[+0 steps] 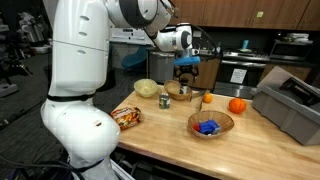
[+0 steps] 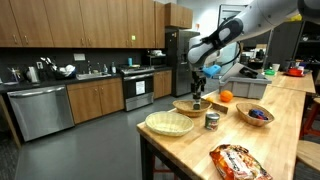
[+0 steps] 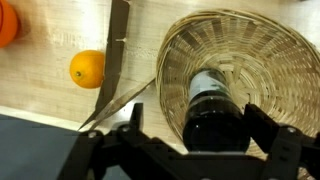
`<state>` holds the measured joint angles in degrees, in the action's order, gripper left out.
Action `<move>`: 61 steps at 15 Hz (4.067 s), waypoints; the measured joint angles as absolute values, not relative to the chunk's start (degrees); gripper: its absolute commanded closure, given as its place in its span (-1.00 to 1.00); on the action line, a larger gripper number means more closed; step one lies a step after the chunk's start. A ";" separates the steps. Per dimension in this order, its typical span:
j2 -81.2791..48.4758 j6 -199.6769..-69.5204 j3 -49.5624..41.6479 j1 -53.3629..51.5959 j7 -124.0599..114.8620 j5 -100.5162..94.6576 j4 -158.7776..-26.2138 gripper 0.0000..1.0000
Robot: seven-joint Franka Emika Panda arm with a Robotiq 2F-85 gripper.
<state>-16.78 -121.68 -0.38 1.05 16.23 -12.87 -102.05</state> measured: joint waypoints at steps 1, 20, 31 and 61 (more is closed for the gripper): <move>-16.71 -121.68 -0.38 1.09 16.23 -12.87 -102.05 -1.00; -15.34 -122.68 -0.55 1.19 15.64 -12.79 -102.86 -1.00; -8.56 -123.17 -0.45 1.34 14.37 -3.76 -114.60 -1.00; -1.80 -136.38 -6.39 7.86 20.01 -1.44 -134.35 -1.00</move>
<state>-1.80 -136.38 -6.39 7.86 20.01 -1.44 -134.35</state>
